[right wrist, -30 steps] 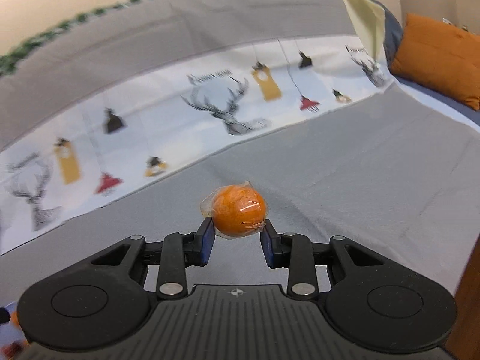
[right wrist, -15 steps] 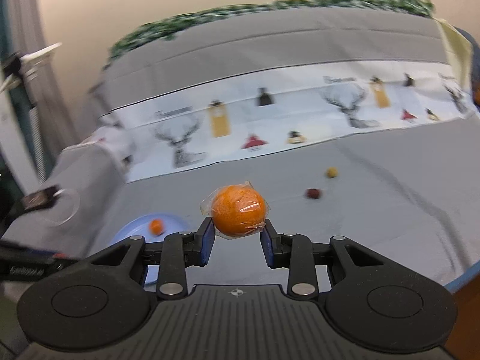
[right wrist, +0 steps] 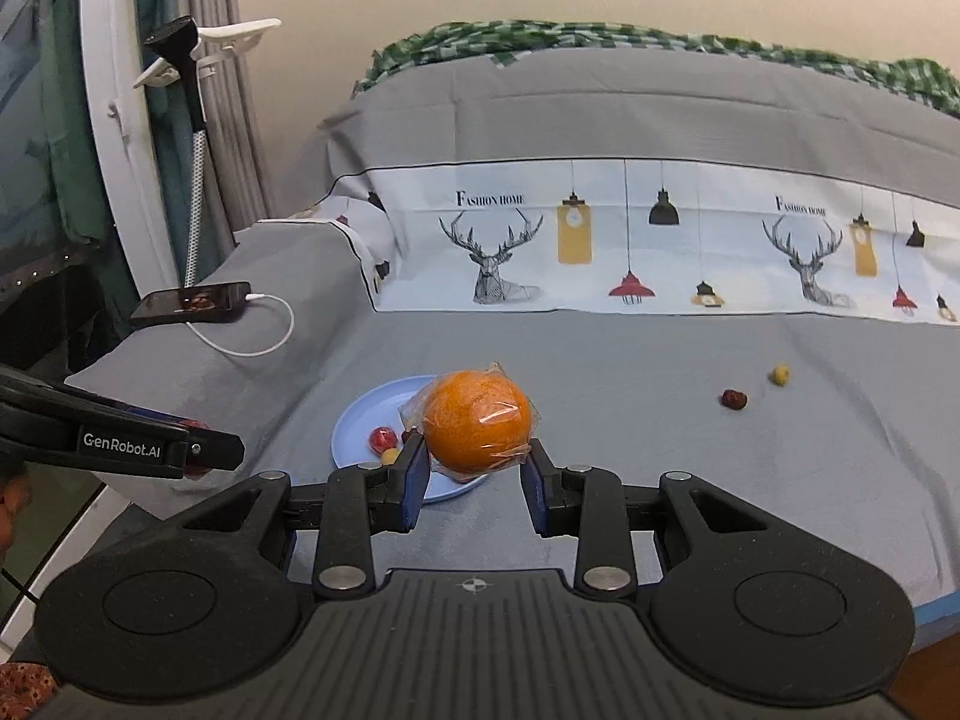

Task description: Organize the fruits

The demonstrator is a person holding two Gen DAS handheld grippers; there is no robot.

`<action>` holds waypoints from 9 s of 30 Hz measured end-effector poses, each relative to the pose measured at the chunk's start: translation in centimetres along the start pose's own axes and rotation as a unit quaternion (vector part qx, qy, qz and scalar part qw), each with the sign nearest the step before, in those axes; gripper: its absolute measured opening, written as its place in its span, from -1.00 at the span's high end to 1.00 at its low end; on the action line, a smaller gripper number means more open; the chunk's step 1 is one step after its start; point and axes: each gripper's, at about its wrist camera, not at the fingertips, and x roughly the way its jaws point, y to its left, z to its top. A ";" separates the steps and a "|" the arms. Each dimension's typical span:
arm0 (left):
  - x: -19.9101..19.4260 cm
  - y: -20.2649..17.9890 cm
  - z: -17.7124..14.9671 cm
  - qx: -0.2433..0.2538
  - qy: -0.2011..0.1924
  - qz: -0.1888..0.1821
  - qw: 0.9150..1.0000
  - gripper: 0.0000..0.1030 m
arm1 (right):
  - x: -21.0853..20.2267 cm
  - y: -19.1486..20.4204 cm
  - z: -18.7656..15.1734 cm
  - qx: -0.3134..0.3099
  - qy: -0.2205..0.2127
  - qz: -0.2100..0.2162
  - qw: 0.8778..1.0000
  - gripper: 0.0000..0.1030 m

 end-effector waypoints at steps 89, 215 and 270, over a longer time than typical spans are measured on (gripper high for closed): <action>25.0 3.6 10.1 0.031 0.100 0.034 0.994 -0.99 | 25.3 2.1 0.6 -0.065 0.162 0.022 0.984 -0.72; 16.1 -12.4 9.1 0.128 0.065 0.001 0.990 0.34 | 12.0 -20.6 2.1 0.096 -0.029 -0.112 0.989 0.49; 1.5 0.7 -2.2 0.000 0.053 0.027 0.998 0.34 | -0.6 2.4 -2.3 -0.099 0.021 0.024 0.995 0.49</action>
